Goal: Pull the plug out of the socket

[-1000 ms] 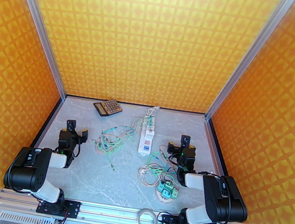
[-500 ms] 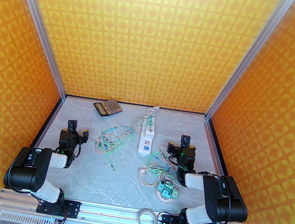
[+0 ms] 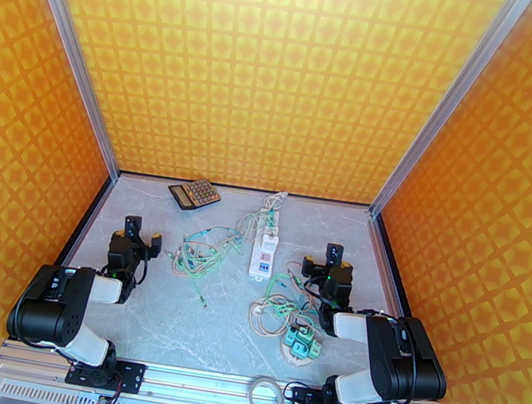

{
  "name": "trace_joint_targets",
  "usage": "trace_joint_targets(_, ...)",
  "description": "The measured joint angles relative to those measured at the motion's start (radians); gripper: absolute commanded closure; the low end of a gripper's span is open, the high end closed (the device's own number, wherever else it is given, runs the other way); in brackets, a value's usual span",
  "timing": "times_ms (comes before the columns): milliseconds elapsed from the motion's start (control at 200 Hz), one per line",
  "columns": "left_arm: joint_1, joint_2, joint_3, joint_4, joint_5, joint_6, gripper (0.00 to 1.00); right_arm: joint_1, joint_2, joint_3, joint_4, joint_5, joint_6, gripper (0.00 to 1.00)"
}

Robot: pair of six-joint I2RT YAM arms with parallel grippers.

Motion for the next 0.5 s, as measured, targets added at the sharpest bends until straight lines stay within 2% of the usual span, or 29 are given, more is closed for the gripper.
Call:
trace_joint_targets(345, 0.007, -0.003, 0.001, -0.013, 0.007, -0.001, 0.01, 0.0, -0.006, 0.0, -0.003, 0.002, 0.0, 0.02)
trace_joint_targets(500, 0.007, -0.113, 0.098, -0.273, 0.005, -0.008, 0.01, 0.0, -0.149, 0.005, -0.123, 0.032, 0.023, 0.01)
